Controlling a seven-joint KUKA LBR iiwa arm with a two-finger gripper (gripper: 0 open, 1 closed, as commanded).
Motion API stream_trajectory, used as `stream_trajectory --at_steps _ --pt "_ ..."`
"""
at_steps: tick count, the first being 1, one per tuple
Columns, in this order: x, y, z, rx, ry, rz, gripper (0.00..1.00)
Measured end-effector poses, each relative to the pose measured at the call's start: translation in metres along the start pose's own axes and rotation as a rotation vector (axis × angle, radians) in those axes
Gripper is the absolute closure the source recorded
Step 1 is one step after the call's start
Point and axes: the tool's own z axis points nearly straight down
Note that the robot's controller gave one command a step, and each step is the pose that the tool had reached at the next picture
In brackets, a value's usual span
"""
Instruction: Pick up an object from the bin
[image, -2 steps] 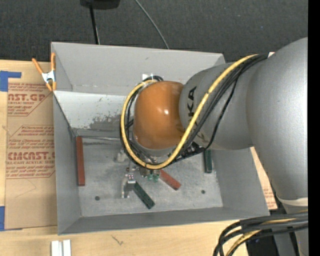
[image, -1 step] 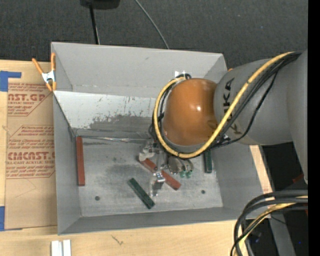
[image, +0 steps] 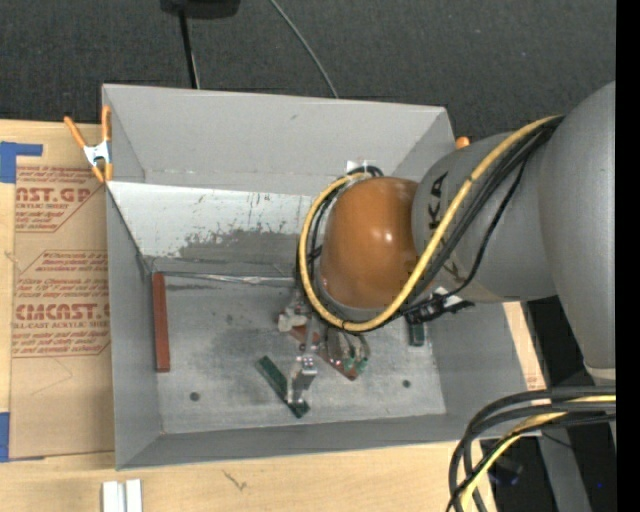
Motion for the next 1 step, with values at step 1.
stream_trajectory --at_steps 1 --pt "0.0109 -0.0044 0.0557 0.001 0.001 -0.066 0.0"
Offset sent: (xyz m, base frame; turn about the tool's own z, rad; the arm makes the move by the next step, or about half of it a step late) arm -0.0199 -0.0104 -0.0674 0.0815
